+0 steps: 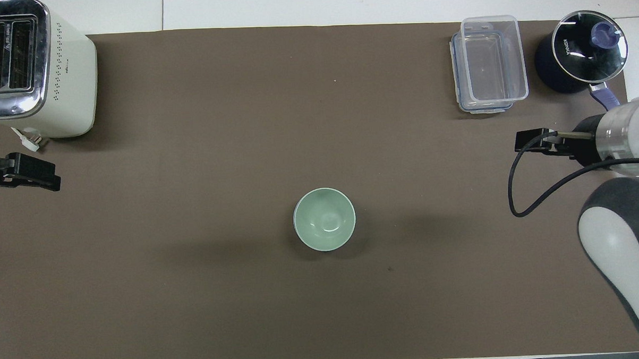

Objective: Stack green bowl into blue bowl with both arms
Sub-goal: 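Open the right gripper and withdraw it from the green bowl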

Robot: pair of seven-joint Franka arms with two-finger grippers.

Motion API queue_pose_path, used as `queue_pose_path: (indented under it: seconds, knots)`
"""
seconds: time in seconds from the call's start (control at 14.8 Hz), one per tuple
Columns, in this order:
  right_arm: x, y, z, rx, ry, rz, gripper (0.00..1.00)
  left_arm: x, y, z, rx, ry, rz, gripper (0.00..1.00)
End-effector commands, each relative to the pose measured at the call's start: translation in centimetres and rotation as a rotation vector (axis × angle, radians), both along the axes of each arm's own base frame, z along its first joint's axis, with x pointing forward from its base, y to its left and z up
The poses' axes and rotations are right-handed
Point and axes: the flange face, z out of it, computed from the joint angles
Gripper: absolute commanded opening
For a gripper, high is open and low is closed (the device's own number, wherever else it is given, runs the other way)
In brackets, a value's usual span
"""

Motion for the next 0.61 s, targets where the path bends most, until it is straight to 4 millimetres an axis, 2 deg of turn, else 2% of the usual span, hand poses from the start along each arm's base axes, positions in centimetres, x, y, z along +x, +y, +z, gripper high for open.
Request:
queue_pose_path:
  seconds: [0.0, 0.07, 0.34, 0.54]
  knots:
    - [1.5, -2.9, 2.7, -0.022, 0.015, 0.038, 1.00, -0.8, 0.2, 0.0, -0.013, -0.006, 0.017, 1.00]
    - [1.4, -3.8, 3.7, -0.028, 0.015, 0.062, 1.00, -0.8, 0.2, 0.0, -0.013, -0.006, 0.017, 1.00]
    - [2.1, -3.6, 6.7, -0.047, 0.092, 0.085, 1.00, -0.8, 0.2, 0.0, -0.013, -0.006, 0.017, 1.00]
    - [1.8, -2.8, 6.4, -0.085, 0.120, 0.103, 1.00, -0.8, 0.2, 0.0, -0.013, -0.006, 0.017, 1.00]
